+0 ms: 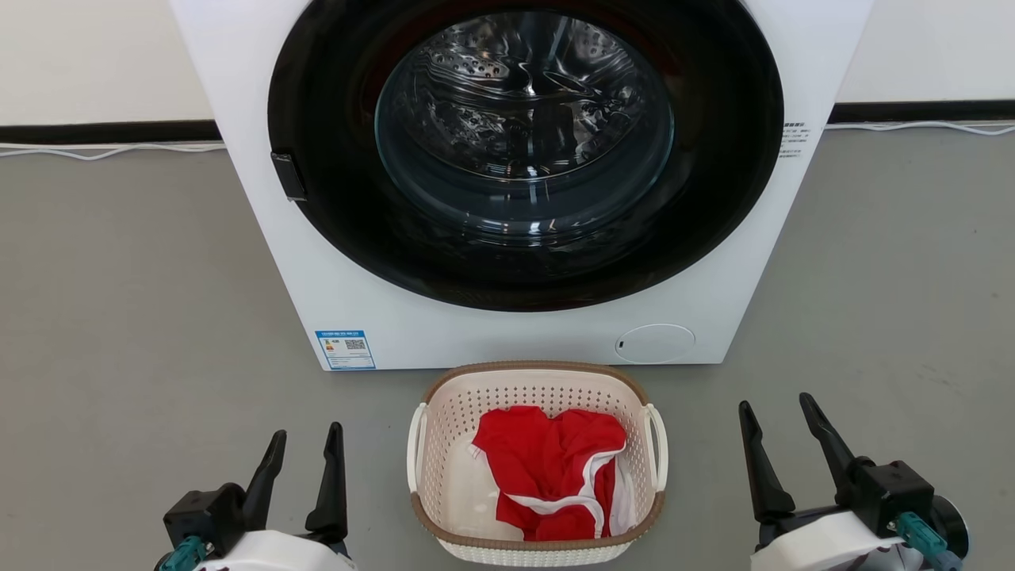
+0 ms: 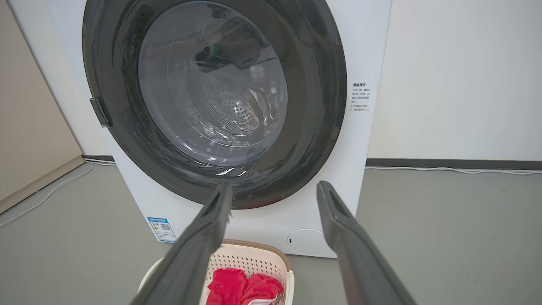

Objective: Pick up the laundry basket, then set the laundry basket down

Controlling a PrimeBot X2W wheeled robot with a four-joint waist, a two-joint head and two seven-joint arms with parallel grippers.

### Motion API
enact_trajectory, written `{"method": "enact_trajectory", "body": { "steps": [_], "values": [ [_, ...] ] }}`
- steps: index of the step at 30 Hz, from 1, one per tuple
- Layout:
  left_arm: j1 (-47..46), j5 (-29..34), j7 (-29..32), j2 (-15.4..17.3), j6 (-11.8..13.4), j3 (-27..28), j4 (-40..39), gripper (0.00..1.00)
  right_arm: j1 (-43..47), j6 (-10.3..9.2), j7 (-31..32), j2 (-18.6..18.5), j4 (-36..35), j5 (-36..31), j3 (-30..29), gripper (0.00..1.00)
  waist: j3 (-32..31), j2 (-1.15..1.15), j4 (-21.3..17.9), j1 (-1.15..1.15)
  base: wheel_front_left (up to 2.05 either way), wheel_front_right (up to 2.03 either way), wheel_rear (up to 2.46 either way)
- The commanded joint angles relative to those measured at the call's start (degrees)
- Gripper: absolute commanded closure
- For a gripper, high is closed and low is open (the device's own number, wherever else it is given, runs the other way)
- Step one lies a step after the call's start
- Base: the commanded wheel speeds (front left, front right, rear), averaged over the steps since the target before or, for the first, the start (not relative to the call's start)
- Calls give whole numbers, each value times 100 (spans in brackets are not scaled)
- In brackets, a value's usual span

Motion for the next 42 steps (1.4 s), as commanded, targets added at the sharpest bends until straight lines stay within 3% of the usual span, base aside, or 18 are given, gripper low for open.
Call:
{"method": "enact_trajectory", "body": {
  "steps": [1, 13, 20, 29, 42],
  "values": [
    [-230, 99, -77, 59, 55, 146, -160, 0, -225, 40, -85, -55, -153, -108, 142, 0, 7, 0, -2, 0, 0, 0, 0],
    [-271, 104, -77, 59, 40, 147, -130, 0, -255, 40, -85, -55, -140, -59, 92, 0, 78, 0, -10, 0, 0, 0, 0],
    [-492, 135, -77, 59, 15, 119, -114, 0, -454, 40, -85, -55, -99, -69, 17, 0, 443, 0, 8, 0, 0, 0, 0],
    [-1133, 162, -77, 59, -40, 14, 86, 0, -1042, 40, -85, -55, 304, -82, -152, 0, 1301, 0, 58, 0, 0, 0, 0],
    [-2680, 46, -77, 59, -131, -275, 1029, 0, -2646, 40, -85, -55, 1548, -369, -478, 0, 3039, 0, 136, 0, 0, 0, 0]
  ]
}}
